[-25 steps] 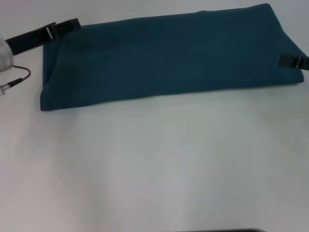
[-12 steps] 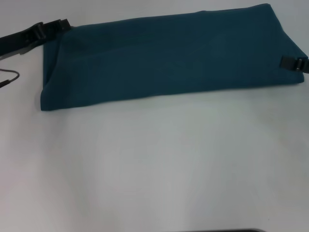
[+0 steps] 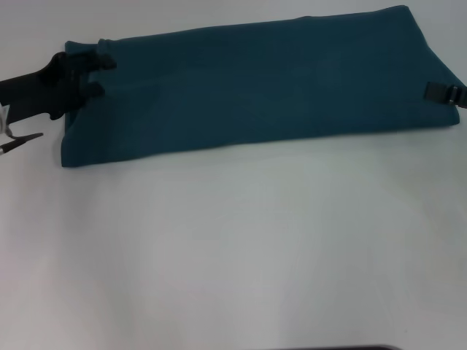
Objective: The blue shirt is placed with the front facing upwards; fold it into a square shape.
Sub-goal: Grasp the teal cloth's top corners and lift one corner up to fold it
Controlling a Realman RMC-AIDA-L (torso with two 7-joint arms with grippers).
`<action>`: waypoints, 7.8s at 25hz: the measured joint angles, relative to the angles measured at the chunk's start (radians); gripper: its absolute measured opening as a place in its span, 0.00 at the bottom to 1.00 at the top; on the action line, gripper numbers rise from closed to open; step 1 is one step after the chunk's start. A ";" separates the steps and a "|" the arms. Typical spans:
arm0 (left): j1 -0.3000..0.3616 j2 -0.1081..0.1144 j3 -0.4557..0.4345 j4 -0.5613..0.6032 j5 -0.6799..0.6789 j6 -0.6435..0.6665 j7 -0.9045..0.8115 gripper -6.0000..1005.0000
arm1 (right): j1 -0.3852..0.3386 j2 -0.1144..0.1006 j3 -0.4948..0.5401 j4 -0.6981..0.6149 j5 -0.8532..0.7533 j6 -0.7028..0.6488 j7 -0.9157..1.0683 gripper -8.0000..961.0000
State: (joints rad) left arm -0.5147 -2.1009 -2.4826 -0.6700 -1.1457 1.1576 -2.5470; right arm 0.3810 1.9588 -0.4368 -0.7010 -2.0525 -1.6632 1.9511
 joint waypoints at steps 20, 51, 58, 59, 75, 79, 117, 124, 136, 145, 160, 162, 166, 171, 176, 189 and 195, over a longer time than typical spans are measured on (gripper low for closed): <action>-0.031 -0.021 0.047 0.066 0.019 -0.209 -0.008 0.60 | -0.002 0.006 -0.002 0.003 0.000 0.002 0.000 0.96; 0.043 -0.007 0.052 -0.020 0.057 -0.060 -0.053 0.60 | -0.003 0.001 -0.001 0.017 0.000 -0.008 0.000 0.96; 0.054 0.000 0.046 0.004 0.064 -0.097 -0.054 0.60 | -0.003 0.002 -0.001 0.017 0.000 -0.007 0.000 0.96; 0.054 0.000 0.047 0.002 0.064 -0.093 -0.054 0.60 | -0.003 0.002 -0.002 0.017 0.000 -0.007 0.000 0.96; -0.079 0.100 0.126 -0.129 0.222 0.131 0.180 0.61 | 0.005 -0.005 -0.002 0.017 0.000 -0.009 -0.008 0.95; -0.083 0.083 0.123 -0.124 0.247 0.056 0.128 0.70 | 0.007 -0.004 -0.002 0.017 0.000 -0.009 -0.006 0.95; -0.027 -0.002 0.081 -0.081 0.271 -0.196 -0.113 0.90 | 0.003 -0.001 0.003 0.017 0.000 -0.006 -0.005 0.95; -0.029 -0.001 0.083 -0.081 0.287 -0.197 -0.112 0.90 | 0.001 -0.001 0.004 0.017 0.000 -0.007 -0.008 0.95; -0.050 -0.010 0.084 -0.087 0.307 -0.139 -0.123 0.90 | 0.001 -0.003 0.004 0.017 0.001 -0.009 -0.004 0.95; -0.103 0.012 0.131 -0.075 0.330 -0.077 -0.176 0.90 | 0.001 -0.004 0.004 0.017 0.002 -0.015 -0.008 0.95; -0.079 0.010 0.115 -0.165 0.388 -0.066 -0.224 0.89 | -0.004 -0.005 0.005 0.017 0.002 -0.021 -0.009 0.95; -0.078 0.010 0.114 -0.165 0.402 -0.077 -0.225 0.89 | -0.003 -0.005 0.005 0.017 0.002 -0.021 -0.009 0.95; -0.077 0.008 0.112 -0.165 0.430 -0.095 -0.225 0.89 | -0.003 -0.005 0.004 0.017 0.001 -0.021 -0.009 0.95; -0.078 0.006 0.114 -0.166 0.453 -0.109 -0.225 0.88 | -0.004 -0.005 0.006 0.017 0.002 -0.021 -0.009 0.95; -0.078 0.007 0.115 -0.163 0.454 -0.111 -0.225 0.88 | -0.004 -0.005 0.006 0.017 0.001 -0.021 -0.009 0.95; -0.080 0.003 0.116 -0.153 0.477 -0.116 -0.226 0.87 | -0.005 -0.005 0.006 0.017 0.002 -0.021 -0.009 0.95; -0.082 0.001 0.118 -0.151 0.478 -0.104 -0.226 0.87 | -0.007 -0.005 0.006 0.017 0.002 -0.021 -0.009 0.95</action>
State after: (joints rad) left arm -0.5972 -2.0996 -2.3646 -0.8207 -0.6677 1.0532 -2.7729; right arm 0.3742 1.9542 -0.4311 -0.6842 -2.0509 -1.6842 1.9420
